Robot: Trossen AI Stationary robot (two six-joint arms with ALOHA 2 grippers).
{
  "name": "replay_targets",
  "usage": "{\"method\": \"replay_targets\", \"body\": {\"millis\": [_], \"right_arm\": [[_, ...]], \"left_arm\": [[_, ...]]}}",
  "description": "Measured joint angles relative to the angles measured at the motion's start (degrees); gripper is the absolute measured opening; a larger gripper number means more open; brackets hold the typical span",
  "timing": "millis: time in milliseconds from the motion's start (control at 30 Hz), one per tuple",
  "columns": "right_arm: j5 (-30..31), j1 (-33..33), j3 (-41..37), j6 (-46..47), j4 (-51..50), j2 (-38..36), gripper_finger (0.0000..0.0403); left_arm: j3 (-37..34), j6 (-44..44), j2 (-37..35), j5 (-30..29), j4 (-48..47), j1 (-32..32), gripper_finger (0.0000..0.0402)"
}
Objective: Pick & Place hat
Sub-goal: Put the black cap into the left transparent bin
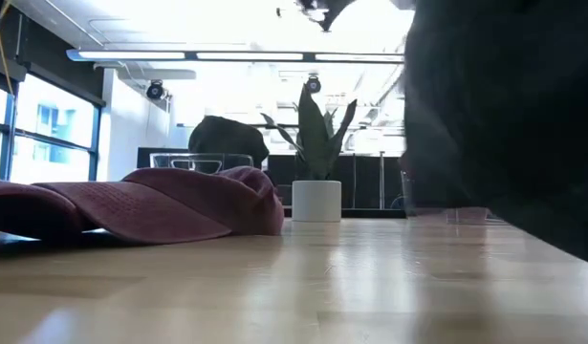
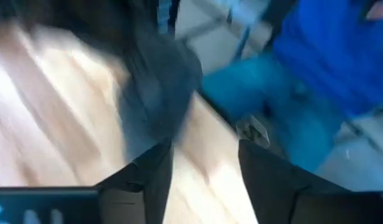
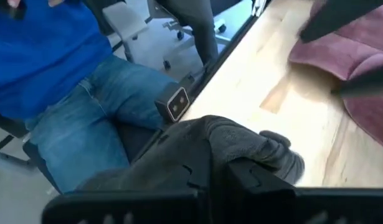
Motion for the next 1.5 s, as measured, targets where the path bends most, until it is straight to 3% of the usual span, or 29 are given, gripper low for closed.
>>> {"method": "replay_targets", "body": {"millis": [267, 600, 800, 933, 1033, 1267, 1500], "right_arm": [[-0.4, -0.1, 0.0, -1.1, -0.5, -0.1, 0.0004], [4.0, 2.2, -0.1, -1.2, -2.0, -0.2, 0.0005], [9.0, 4.0, 0.0, 2.9, -4.1, -0.2, 0.0011], [11.7, 4.8, 0.0, 3.5, -4.7, -0.2, 0.0006], [11.6, 4.8, -0.1, 3.8, -5.3, -0.1, 0.0004], [12.6, 4.9, -0.2, 4.1, -6.5, -0.1, 0.0013], [12.4, 5.1, -0.2, 4.7, -7.3, -0.1, 0.0005]], "left_arm": [[0.2, -5.7, 8.9, 1.5, 13.3, 1.9, 0.0219], [0.2, -17.3, 14.1, 16.3, 31.3, 0.2, 0.0223], [0.1, -27.4, 15.5, 14.0, 40.2, -1.1, 0.0223], [0.2, -34.5, 15.2, 6.4, 40.5, -1.7, 0.0223], [0.2, -39.1, 16.2, 3.9, 41.6, -1.6, 0.0223], [0.2, -41.8, 16.7, 2.3, 42.0, -1.4, 0.0223], [0.2, -37.0, 16.6, -0.6, 38.4, -0.9, 0.0223]]}}
